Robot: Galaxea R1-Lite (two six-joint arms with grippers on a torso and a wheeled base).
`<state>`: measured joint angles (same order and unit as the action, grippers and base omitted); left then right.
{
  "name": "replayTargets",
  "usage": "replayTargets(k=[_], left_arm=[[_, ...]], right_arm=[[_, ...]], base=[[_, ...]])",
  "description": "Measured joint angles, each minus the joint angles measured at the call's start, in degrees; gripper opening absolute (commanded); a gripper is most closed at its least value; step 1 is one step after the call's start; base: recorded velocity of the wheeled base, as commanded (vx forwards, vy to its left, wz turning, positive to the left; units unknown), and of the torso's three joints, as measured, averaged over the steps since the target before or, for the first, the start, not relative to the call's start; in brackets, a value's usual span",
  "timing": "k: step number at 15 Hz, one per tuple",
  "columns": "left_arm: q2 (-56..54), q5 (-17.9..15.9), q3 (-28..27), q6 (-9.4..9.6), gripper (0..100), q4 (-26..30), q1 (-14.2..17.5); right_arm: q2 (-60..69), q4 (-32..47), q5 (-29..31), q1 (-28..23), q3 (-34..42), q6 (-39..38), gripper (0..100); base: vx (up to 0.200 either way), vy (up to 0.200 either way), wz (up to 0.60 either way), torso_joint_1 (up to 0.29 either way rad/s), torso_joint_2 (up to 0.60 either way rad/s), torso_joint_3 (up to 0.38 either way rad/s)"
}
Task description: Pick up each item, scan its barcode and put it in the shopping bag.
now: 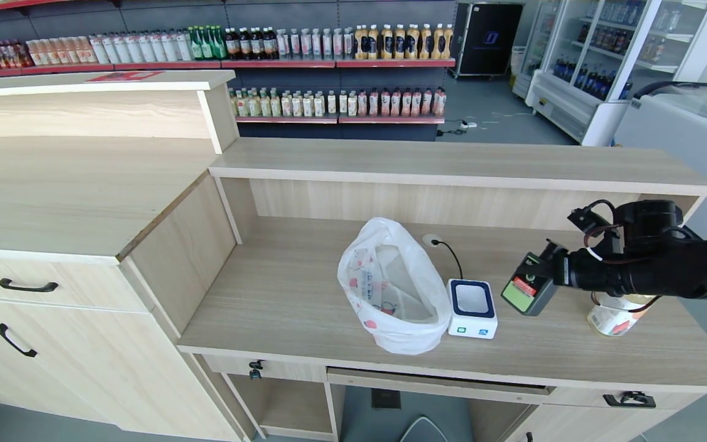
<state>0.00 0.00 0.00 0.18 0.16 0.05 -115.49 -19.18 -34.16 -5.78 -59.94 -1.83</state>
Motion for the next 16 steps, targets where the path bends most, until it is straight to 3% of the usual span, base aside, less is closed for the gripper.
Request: replayTargets(k=[16], left_arm=[[0.0,0.0,0.0,0.0,100,0.0,0.0]], right_arm=[[-8.5,-2.4,0.1,5.4,-8.8,-0.8,0]], base=[[0.0,0.0,0.0,0.0,0.0,0.0]])
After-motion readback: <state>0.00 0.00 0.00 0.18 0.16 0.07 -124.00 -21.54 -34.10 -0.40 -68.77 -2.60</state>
